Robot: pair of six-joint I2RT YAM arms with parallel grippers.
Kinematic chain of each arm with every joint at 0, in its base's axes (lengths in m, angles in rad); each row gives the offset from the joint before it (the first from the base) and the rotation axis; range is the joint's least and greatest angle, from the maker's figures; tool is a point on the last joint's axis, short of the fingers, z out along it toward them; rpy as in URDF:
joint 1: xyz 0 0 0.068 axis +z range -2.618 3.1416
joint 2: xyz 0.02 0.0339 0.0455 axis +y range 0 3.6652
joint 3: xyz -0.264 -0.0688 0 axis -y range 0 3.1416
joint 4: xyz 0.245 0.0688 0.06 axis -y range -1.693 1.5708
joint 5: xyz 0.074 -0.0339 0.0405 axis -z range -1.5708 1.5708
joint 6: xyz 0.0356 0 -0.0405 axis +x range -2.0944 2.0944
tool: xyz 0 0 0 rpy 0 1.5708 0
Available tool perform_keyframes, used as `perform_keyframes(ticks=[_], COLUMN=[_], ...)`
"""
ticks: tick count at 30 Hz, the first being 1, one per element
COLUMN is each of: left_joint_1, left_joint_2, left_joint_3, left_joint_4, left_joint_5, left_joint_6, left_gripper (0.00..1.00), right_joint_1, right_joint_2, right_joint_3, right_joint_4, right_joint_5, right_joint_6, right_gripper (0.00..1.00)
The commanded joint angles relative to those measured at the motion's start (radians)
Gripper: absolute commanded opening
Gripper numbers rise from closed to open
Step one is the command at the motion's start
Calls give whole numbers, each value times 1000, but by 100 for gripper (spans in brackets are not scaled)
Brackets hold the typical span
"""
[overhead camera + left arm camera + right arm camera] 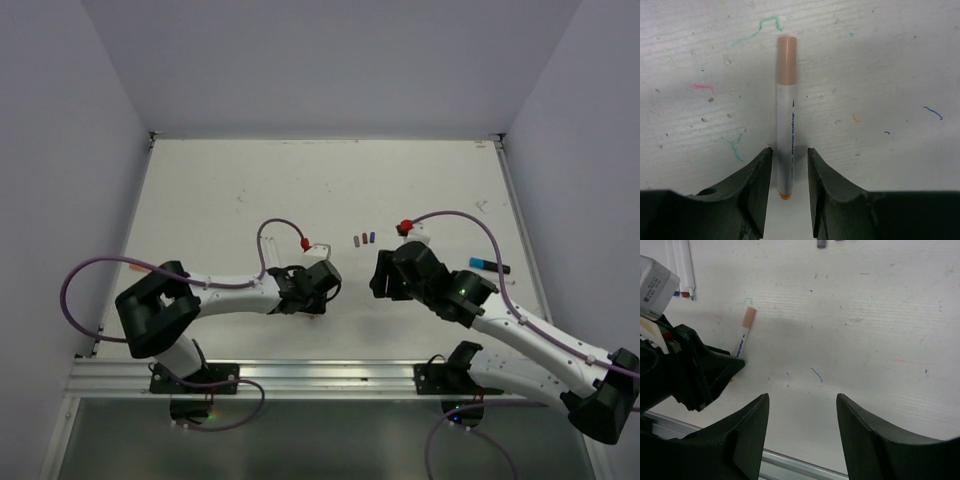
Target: Open the pen caps
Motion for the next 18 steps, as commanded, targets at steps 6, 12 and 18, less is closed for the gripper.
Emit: perform_keyframes(ticks=[6,12,18], left_joint_1=[-71,-84,-84], left_joint_2=[103,128,-110], left_joint_3=[25,-27,-115], left_joint_4=[-86,-8,66], left_joint_5=[-174,-140,-137], left_joint_6=[-59,-64,-35], left_gripper=[31,0,0], right_joint_1=[-14,-14,-57], right_joint_2=[-60,-65,-57], right_joint_3=[35,23,-11], right_joint_4=[-58,-55,74], right_joint_5=[35,20,-113], right_joint_6=[-19,-19,-32], right_gripper=[60,77,99])
